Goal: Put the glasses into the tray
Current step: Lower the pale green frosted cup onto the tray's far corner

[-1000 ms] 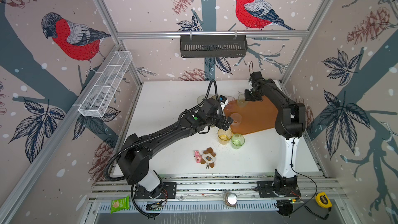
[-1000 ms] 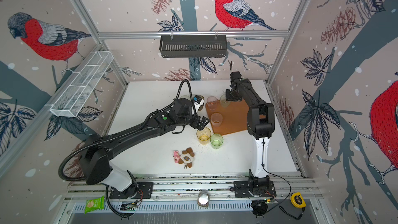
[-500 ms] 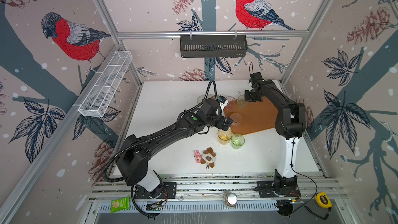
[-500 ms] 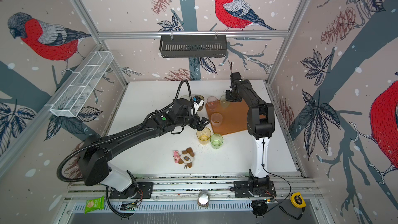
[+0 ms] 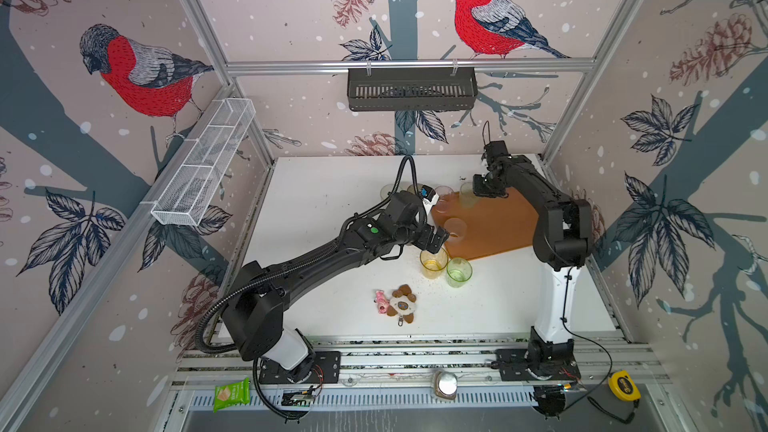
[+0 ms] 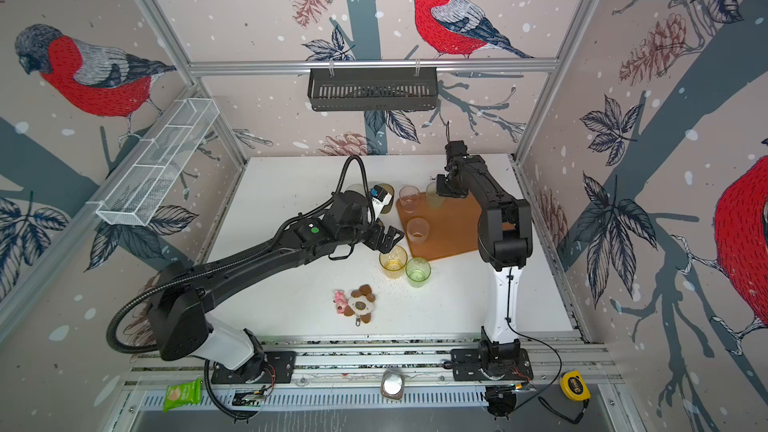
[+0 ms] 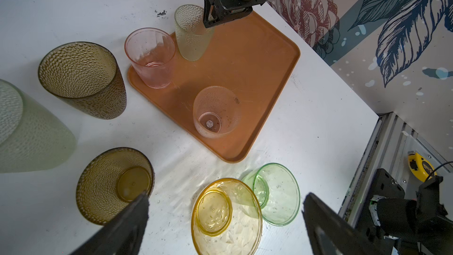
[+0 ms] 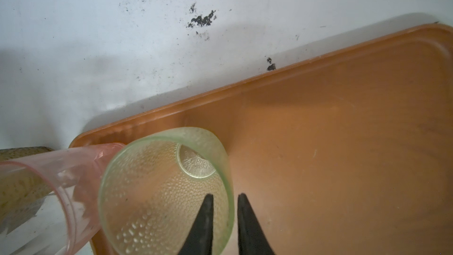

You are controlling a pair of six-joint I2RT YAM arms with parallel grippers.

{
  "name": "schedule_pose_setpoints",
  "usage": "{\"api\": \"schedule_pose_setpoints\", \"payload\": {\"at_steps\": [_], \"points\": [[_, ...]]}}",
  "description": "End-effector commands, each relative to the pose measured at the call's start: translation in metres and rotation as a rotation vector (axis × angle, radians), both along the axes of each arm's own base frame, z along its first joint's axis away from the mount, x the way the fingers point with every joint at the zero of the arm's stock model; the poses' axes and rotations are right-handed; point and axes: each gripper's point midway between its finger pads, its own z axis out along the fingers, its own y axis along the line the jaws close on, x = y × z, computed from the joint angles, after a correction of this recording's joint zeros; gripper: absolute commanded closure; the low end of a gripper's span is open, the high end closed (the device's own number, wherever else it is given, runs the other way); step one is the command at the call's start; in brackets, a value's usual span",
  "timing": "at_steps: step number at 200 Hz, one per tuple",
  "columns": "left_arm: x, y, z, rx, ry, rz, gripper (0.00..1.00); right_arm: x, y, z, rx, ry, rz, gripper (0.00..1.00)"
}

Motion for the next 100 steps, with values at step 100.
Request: {"api": "schedule_pose_setpoints", "payload": {"at_steps": [100], "points": [[0.001, -0.001, 0.011, -0.041, -0.037, -0.004, 0.02, 0.006, 0.007, 0.026, 0.032, -0.069, 0.001, 0.58]]}}
